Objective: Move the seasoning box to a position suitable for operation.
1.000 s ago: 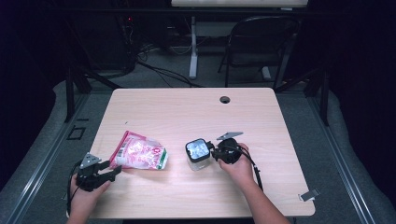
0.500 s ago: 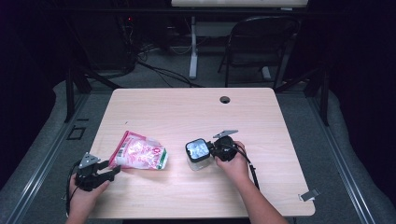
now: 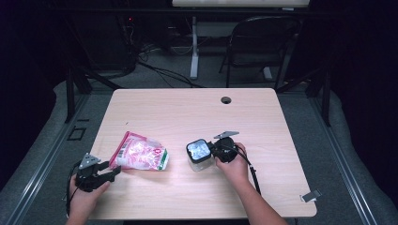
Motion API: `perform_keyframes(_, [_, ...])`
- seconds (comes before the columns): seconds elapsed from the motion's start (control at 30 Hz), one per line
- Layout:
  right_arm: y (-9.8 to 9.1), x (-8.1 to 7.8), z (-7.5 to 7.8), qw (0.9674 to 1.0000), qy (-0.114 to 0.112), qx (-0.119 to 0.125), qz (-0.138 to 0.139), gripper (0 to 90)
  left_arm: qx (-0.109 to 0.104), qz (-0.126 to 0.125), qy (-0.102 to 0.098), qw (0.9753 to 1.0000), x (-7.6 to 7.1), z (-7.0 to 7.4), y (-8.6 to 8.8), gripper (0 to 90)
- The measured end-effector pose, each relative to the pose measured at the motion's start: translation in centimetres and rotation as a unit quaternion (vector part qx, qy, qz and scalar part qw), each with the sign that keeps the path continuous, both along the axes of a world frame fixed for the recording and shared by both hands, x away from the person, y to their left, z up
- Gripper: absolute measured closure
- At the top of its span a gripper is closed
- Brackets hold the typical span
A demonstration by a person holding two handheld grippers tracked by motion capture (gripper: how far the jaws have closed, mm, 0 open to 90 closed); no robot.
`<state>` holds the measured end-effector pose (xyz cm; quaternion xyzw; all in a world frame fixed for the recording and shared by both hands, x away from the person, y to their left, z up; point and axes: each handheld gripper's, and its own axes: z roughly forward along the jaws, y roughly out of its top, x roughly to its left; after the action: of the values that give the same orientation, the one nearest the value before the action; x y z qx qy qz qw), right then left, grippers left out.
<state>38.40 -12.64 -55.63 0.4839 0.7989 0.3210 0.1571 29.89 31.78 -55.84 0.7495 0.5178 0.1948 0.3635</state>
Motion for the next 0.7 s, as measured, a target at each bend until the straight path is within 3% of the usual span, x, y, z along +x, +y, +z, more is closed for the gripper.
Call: perform_keyframes(0.7, [-0.6,-1.4,0.0,0.9998,-0.007,0.019,-0.008,81.9,0.001,0.001,-0.001,1.0000,-0.1,0.1,0.0,42.1])
